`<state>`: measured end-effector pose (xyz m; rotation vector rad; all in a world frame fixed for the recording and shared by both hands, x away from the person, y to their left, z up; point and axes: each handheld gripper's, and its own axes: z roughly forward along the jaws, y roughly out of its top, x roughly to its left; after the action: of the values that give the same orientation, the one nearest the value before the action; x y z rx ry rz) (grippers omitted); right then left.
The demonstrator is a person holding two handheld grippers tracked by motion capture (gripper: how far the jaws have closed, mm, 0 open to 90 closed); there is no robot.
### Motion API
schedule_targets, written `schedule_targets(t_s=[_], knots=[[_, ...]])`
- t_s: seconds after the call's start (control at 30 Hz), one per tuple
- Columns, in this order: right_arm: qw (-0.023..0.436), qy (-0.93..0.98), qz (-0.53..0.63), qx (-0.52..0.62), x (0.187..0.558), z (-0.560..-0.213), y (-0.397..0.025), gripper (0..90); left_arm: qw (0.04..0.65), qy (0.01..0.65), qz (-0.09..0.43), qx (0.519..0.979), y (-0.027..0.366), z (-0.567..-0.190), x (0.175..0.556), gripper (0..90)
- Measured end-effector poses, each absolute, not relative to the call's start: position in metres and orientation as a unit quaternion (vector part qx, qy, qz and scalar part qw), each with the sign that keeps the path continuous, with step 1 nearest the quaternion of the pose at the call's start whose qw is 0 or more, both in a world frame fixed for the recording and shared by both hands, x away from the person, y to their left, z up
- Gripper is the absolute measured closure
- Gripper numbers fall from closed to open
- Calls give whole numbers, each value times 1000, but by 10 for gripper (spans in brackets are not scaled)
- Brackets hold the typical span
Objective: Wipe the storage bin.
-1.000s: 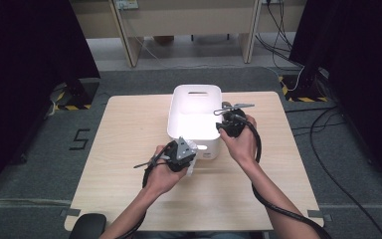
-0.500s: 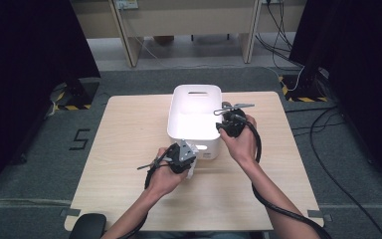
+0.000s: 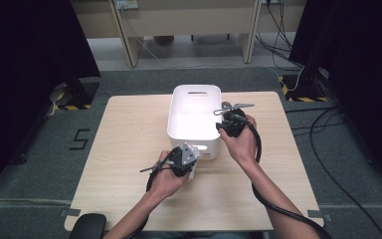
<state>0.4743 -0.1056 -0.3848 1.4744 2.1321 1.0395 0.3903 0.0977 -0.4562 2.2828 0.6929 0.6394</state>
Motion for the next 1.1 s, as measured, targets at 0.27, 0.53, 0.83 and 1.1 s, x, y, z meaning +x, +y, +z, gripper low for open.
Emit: schedule_targets(t_s=[0.27,0.53,0.83,1.1], knots=[[173,752,366,520,474,-385,-105,737,322,265,244,876,96,-462,393,770],[173,752,367,520,474,-385,-105,736,317,267,238,878,94,-473,395,770],[173,752,367,520,474,-385,-105,736,311,267,235,881,92,-479,396,770],[173,752,366,520,474,-385,-105,735,310,267,230,883,90,-488,399,770]])
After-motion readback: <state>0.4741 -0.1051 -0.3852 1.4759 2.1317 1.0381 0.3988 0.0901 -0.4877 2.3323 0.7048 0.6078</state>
